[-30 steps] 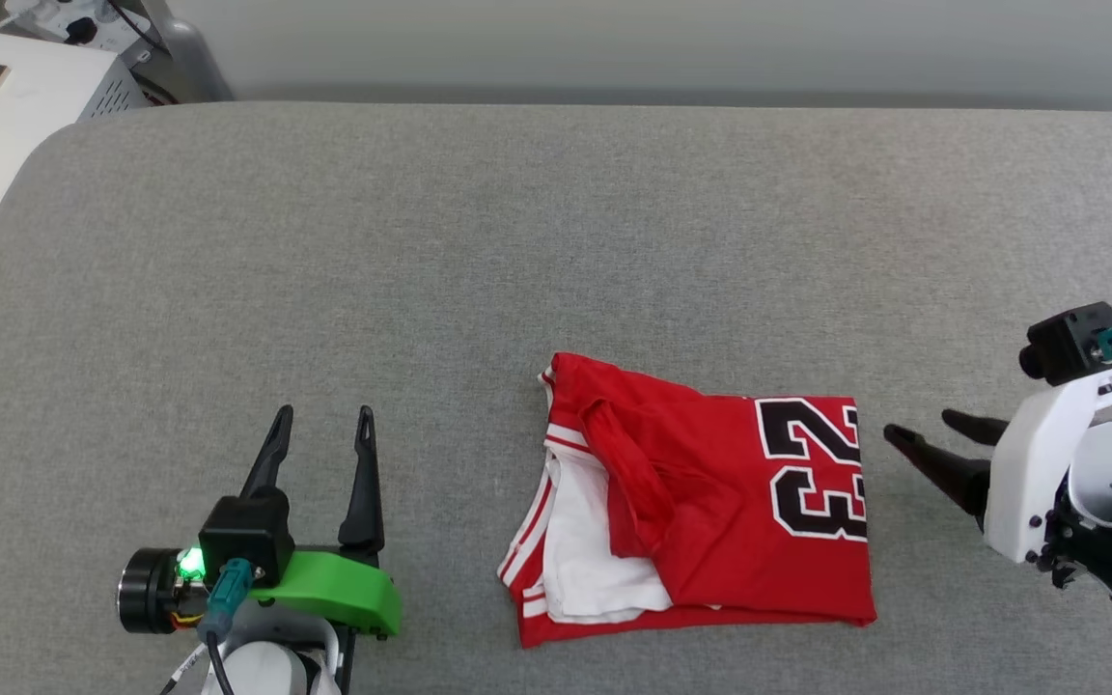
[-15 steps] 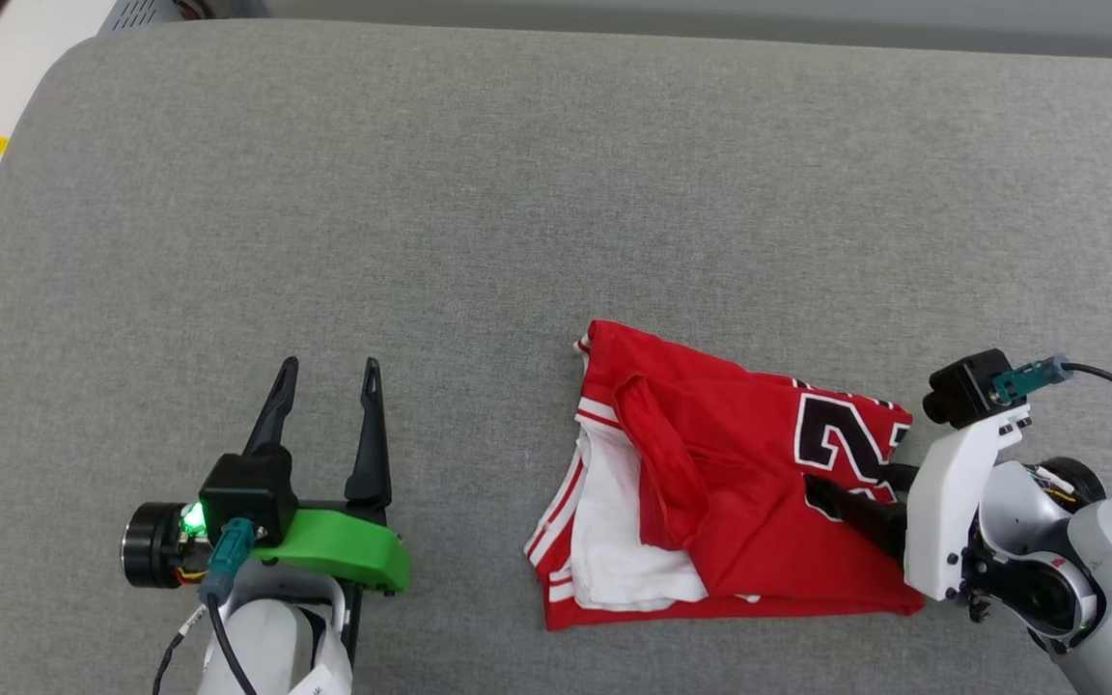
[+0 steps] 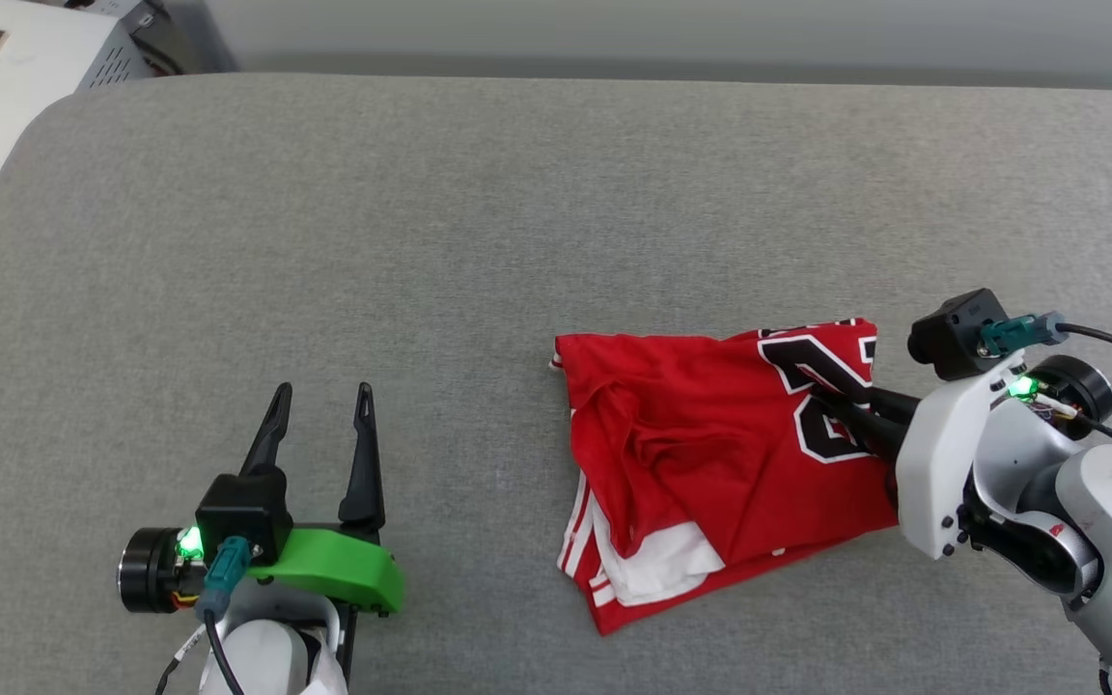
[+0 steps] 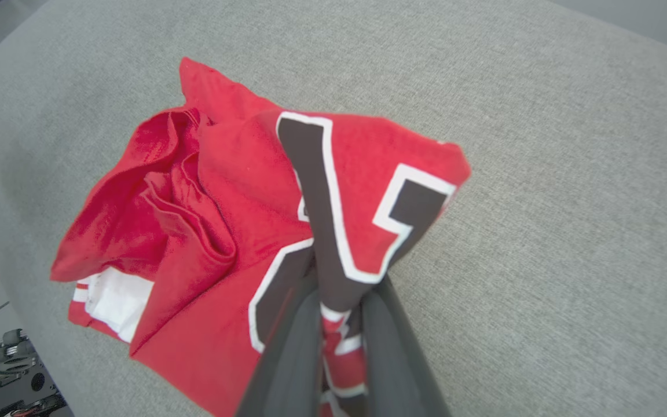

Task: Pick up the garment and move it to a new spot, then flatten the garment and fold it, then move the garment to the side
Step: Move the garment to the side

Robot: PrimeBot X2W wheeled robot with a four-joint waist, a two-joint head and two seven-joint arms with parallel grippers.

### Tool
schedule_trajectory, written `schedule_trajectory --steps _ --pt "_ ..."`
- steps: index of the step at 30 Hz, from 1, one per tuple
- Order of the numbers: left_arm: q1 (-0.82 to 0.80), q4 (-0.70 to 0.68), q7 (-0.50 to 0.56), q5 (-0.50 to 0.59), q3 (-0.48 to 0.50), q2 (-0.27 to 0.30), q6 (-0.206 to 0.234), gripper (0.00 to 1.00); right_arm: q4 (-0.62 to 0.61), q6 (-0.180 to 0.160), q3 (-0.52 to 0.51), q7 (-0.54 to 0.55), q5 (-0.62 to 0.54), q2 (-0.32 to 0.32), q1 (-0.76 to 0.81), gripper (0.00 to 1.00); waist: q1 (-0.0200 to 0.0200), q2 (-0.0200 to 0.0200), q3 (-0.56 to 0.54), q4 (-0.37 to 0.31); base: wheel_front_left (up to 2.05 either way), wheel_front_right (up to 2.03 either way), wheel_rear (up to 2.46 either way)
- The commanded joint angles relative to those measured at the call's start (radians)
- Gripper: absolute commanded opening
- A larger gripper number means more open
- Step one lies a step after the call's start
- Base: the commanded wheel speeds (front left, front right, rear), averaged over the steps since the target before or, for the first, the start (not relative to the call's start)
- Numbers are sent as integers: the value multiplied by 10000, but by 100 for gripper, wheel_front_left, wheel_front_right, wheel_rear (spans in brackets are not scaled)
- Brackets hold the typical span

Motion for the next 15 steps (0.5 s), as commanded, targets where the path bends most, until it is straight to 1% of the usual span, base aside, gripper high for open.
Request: schedule_trajectory --steps 1,5,8,15 --pt "91 -11 -59 51 47 -9 -20 100 -188 -7 44 4 -11 -152 -172 0 0 0 -243 -526 0 0 0" --pt "133 -97 -59 105 69 26 -37 100 -829 -7 115 158 -137 -722 -378 0 0 0 -189 -1202 0 0 0" --pt "69 -174 -59 151 66 56 -50 100 -1094 -7 -49 223 -105 -993 -463 0 0 0 -29 -1667 0 0 0" --pt "-311 -378 -59 305 20 213 -97 100 -1178 -7 -538 209 -215 -1511 -705 0 0 0 681 -2656 0 0 0"
